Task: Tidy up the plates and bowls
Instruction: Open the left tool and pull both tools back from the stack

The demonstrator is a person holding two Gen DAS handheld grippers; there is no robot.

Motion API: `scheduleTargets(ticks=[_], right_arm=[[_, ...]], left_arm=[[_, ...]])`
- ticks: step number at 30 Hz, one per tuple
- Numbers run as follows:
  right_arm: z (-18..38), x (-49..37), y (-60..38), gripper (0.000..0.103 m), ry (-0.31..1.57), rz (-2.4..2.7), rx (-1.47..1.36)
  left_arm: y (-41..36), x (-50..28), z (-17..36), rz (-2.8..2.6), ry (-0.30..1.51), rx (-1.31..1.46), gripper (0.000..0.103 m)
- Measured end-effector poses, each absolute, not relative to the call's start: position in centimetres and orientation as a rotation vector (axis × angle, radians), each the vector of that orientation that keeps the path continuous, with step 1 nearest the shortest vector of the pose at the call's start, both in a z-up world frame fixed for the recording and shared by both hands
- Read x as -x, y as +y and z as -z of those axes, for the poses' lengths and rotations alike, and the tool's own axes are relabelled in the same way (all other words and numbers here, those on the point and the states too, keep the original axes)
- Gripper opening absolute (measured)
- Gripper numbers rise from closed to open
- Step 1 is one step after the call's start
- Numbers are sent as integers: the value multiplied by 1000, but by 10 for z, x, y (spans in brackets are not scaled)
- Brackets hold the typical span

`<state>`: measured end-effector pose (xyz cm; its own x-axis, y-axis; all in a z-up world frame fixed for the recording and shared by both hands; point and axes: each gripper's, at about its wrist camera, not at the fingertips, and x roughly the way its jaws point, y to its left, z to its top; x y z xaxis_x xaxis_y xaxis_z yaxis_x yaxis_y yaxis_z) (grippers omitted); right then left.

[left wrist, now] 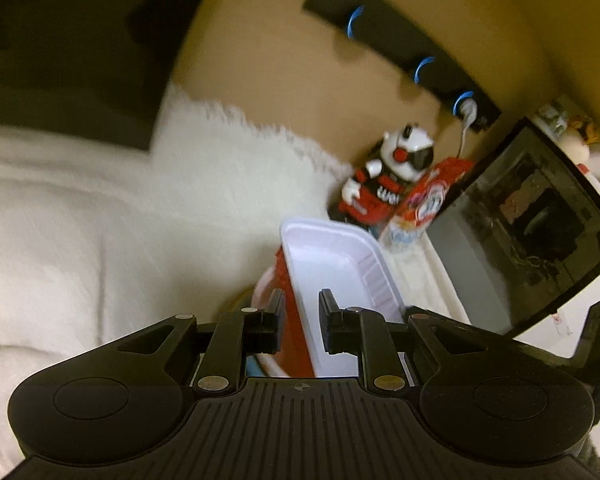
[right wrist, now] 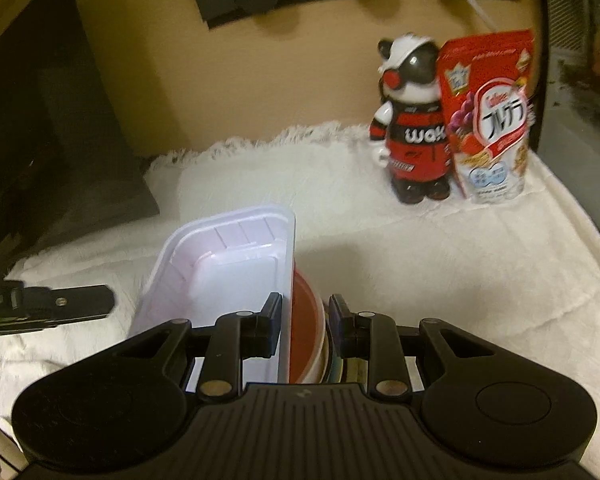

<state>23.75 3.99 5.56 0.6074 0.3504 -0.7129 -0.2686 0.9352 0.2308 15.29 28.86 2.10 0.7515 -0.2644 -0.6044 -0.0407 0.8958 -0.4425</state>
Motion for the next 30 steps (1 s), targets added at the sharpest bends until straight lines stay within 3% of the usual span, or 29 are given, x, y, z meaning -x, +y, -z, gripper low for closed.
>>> scheduleTargets(ticks=[6, 12, 14, 30], right_arm=[[-73, -186, 16, 28, 737, -419, -80], [-72, -120, -22, 41, 701, -505, -26], [-68, -100, -34, 48, 719, -550, -14], [-58, -28, -84, 49, 804, -599, 16]], left_arm=[[253, -77, -23, 51, 593, 363, 18], [178, 4, -14, -15, 474, 247, 16], [156, 16, -6, -69, 486, 210, 16], [69, 56, 7, -174, 654, 101, 16]])
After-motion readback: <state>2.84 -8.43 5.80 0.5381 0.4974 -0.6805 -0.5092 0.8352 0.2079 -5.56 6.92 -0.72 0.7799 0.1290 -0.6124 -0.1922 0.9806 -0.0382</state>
